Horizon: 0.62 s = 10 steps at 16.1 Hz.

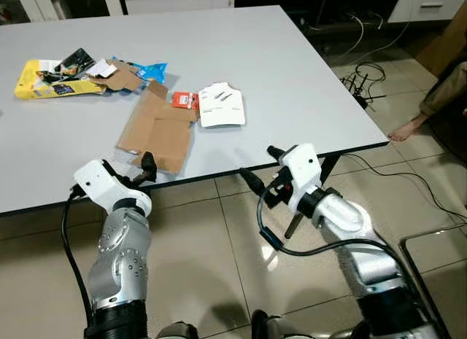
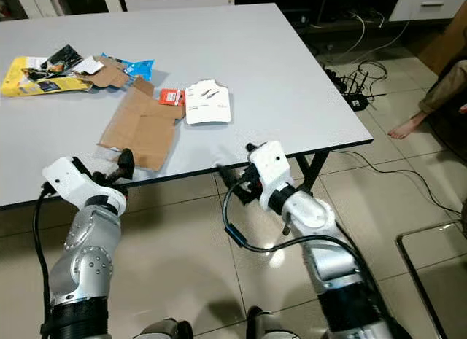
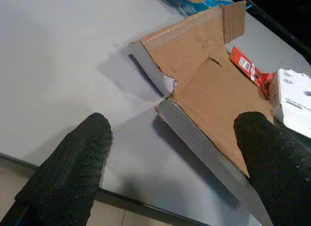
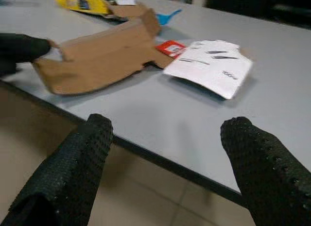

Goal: Picking trash to rubbish bin

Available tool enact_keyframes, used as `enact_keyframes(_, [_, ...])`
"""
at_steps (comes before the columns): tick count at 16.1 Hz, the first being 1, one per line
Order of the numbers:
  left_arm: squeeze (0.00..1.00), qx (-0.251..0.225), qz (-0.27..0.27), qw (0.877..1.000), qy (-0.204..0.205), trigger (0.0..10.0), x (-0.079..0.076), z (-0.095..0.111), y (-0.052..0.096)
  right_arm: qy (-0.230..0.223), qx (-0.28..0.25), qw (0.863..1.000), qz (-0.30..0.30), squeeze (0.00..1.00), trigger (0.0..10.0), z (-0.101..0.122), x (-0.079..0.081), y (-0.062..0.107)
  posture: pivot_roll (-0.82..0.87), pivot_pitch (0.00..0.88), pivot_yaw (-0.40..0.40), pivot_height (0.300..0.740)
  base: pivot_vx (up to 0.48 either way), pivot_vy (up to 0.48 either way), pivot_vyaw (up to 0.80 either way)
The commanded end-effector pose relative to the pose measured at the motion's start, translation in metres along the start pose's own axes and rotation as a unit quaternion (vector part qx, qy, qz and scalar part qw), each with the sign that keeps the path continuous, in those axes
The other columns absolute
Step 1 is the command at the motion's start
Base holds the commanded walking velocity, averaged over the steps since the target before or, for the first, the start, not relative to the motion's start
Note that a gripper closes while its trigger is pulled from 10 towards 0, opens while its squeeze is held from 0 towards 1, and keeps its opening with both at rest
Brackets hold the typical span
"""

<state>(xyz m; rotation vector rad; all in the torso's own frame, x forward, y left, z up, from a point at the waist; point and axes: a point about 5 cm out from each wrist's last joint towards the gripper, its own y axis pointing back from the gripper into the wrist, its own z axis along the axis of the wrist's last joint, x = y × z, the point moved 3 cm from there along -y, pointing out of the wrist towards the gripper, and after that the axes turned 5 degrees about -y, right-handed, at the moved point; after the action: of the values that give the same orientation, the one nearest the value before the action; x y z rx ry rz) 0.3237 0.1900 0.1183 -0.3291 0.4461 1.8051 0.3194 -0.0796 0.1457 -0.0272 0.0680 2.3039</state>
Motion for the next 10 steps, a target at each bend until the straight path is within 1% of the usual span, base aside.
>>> enact_keyframes(1, [0.0, 0.006, -0.002, 1.0, 0.011, 10.0, -0.004, -0.004, 0.0, -0.014, 0.009, 1.0, 0.026, 0.0, 10.0, -0.003, 0.006, 0.004, -0.14, 0.164, -0.018, 0.74, 0.0, 0.0, 0.0])
enact_keyframes(2, [0.0, 0.009, -0.003, 1.0, 0.012, 10.0, -0.004, -0.006, -0.001, -0.018, 0.032, 0.997, 0.07, 0.0, 10.0, -0.008, 0.015, 0.01, -0.14, 0.169, -0.015, 0.74, 0.0, 0.0, 0.0])
enact_keyframes(3, [0.0, 0.01, -0.004, 1.0, 0.012, 10.0, -0.005, -0.007, -0.001, -0.017, 0.043, 0.996, 0.082, 0.0, 10.0, -0.011, 0.015, 0.013, -0.14, 0.17, -0.015, 0.74, 0.0, 0.0, 0.0])
enact_keyframes(5, [0.0, 0.012, -0.01, 1.0, 0.013, 10.0, -0.005, -0.009, -0.002, -0.018, 0.045, 0.996, 0.073, 0.0, 10.0, -0.01, 0.011, 0.014, -0.14, 0.172, -0.017, 0.74, 0.0, 0.0, 0.0])
enact_keyframes(8, [0.0, 0.008, -0.034, 0.999, 0.022, 10.0, -0.011, -0.01, -0.006, -0.01, 0.049, 0.996, 0.073, 0.0, 10.0, -0.01, 0.013, 0.015, -0.15, 0.173, -0.021, 0.74, 0.0, 0.0, 0.0])
enact_keyframes(9, [0.0, -0.003, -0.039, 0.999, 0.019, 10.0, -0.012, -0.008, -0.007, -0.009, 0.049, 0.996, 0.073, 0.0, 10.0, -0.01, 0.013, 0.015, -0.15, 0.173, -0.024, 0.74, 0.0, 0.0, 0.0])
enact_keyframes(10, [0.0, -0.018, -0.047, 0.998, 0.026, 10.0, -0.015, -0.005, -0.009, -0.007, 0.048, 0.996, 0.07, 0.0, 10.0, -0.008, 0.012, 0.016, -0.16, 0.177, -0.032, 0.74, 0.0, 0.0, 0.0])
